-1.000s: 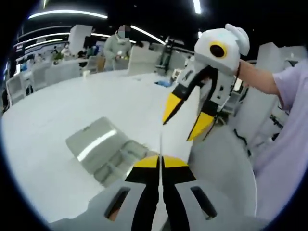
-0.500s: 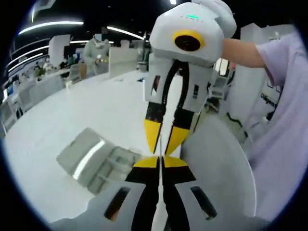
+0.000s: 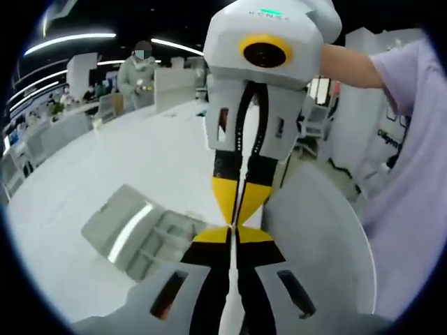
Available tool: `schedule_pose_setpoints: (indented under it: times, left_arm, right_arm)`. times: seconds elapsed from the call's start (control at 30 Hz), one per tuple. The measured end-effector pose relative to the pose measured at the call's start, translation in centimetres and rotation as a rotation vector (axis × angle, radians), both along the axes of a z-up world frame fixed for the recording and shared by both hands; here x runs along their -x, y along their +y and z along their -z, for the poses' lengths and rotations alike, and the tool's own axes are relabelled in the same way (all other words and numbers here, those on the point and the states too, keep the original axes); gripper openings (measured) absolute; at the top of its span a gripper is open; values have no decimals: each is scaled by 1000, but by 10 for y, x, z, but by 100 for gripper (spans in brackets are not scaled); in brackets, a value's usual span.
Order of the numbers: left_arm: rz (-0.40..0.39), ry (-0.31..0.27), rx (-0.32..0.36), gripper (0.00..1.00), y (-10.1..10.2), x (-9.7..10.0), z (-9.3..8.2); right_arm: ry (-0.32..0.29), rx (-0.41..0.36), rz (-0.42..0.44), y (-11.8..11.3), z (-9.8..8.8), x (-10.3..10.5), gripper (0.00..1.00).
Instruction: Insert the divider into the dual guide fixture by aligning both edges with the guide slots and pushing it downward to the bottom, including one-sided entry, uneven engagement, binding, and posture correction.
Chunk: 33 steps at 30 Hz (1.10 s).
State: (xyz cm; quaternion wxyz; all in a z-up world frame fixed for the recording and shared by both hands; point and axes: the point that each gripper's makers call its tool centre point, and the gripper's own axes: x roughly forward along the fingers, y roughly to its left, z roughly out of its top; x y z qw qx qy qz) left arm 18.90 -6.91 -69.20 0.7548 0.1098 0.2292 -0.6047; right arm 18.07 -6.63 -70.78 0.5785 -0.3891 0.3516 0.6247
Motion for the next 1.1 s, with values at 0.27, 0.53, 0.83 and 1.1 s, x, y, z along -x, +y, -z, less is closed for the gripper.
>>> schedule_pose_setpoints:
  times: [0.27, 0.53, 0.83, 1.1]
  left_arm:
    - [-80, 57, 21, 24, 21, 0, 4]
    - [-153, 51, -18, 43, 49, 12, 11]
    - [-283, 80, 52, 43, 70, 23, -3]
    - [-324, 116, 55, 43, 85, 34, 8]
  right_arm:
    - [-16, -6, 14, 13, 3, -5, 0]
    - [-32, 11, 32, 18, 8, -11, 0]
    - [-50, 54, 79, 13, 16, -30, 0]
    - [-49, 98, 117, 13, 28, -47, 0]
